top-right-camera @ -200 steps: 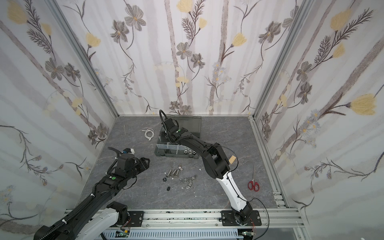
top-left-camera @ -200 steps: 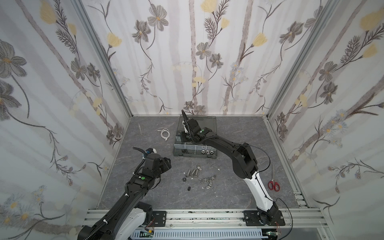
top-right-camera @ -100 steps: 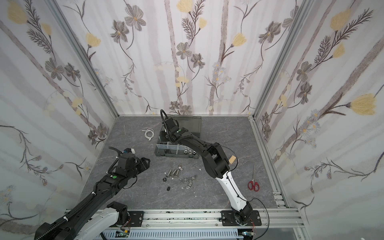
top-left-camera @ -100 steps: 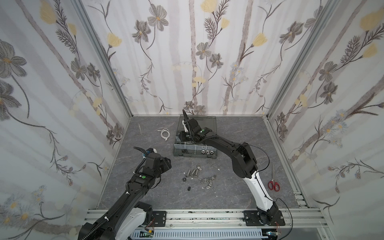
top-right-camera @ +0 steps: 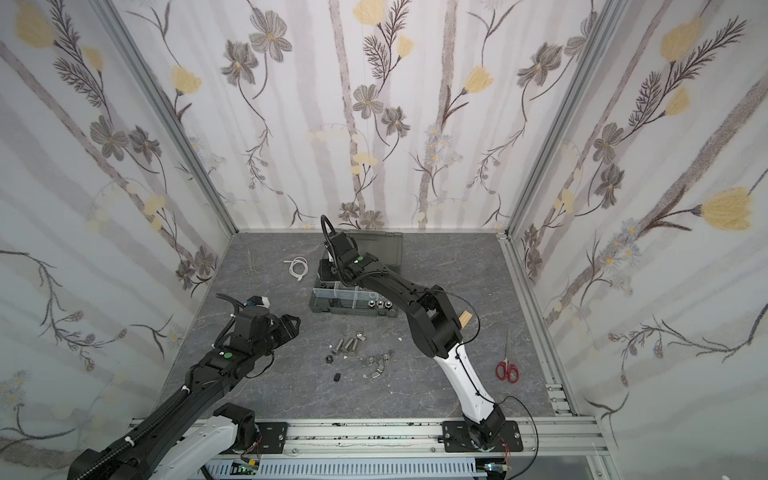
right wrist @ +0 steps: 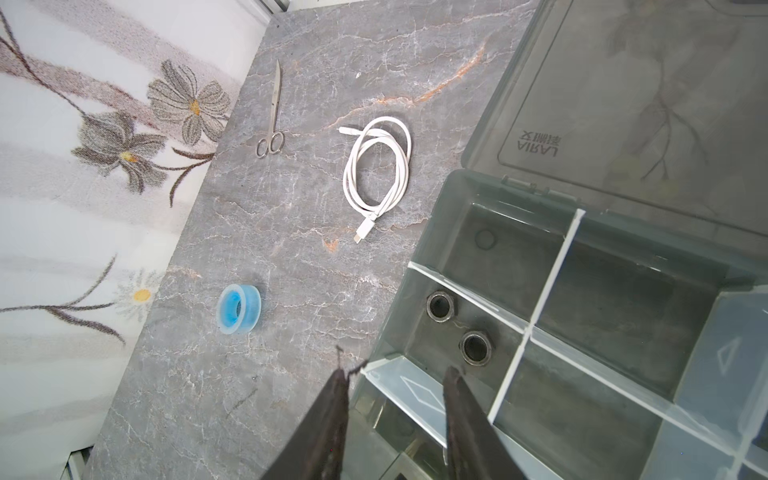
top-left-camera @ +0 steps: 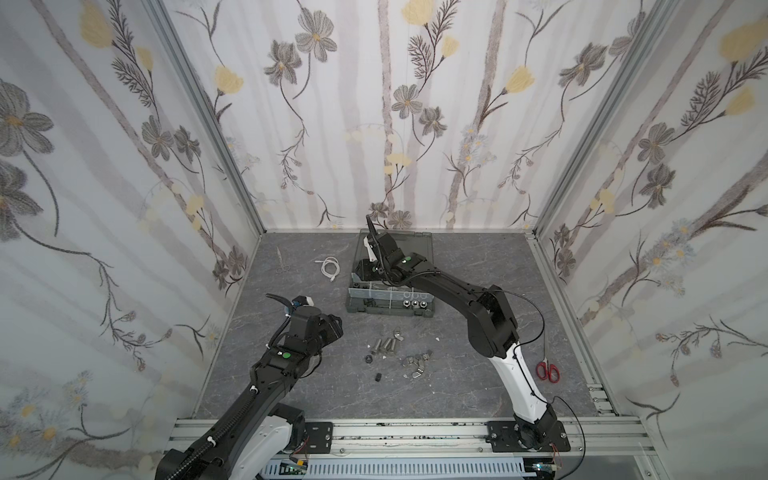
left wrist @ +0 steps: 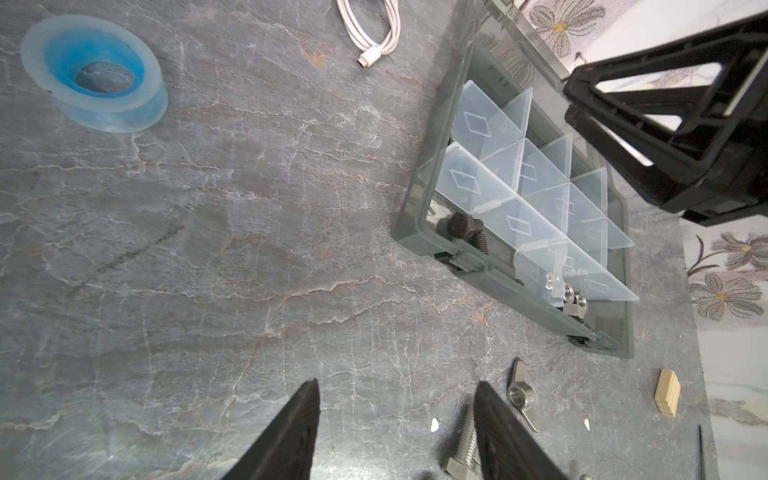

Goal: Sort the screws and nuts into containers
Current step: 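Withdraw the right gripper from the box while the left gripper moves over the pile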

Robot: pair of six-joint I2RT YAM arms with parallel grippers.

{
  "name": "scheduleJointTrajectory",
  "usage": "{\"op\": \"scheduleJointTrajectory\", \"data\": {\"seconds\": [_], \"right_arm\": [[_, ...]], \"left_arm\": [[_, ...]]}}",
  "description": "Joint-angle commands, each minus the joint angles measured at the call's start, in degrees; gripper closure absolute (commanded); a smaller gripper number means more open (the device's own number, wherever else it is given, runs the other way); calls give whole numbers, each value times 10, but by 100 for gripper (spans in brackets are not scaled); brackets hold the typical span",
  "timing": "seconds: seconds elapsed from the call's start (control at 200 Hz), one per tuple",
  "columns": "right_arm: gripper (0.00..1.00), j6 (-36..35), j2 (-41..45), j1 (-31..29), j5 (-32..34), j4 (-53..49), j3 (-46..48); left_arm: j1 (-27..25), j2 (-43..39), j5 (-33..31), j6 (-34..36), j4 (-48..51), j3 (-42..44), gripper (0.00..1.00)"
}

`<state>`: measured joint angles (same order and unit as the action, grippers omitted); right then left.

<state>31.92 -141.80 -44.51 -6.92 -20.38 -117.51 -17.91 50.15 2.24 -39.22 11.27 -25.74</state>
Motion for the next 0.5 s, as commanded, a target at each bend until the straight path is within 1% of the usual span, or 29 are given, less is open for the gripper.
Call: {"op": "scheduleJointTrajectory", "data": {"seconds": [0.0, 0.21, 0.37, 0.495], "right_arm": [[61, 2, 16, 0, 4, 11, 9], [61, 2, 56, 0, 7, 31, 56], [61, 2, 104, 0, 11, 60, 123], [61, 2, 156, 0, 17, 86, 193]], "left_arm": [[1, 1, -2, -2, -12, 0, 38], [1, 6, -2, -2, -13, -3, 38], [1, 12, 0, -2, -14, -5, 38], [0, 15, 1, -2, -15, -5, 38]]}}
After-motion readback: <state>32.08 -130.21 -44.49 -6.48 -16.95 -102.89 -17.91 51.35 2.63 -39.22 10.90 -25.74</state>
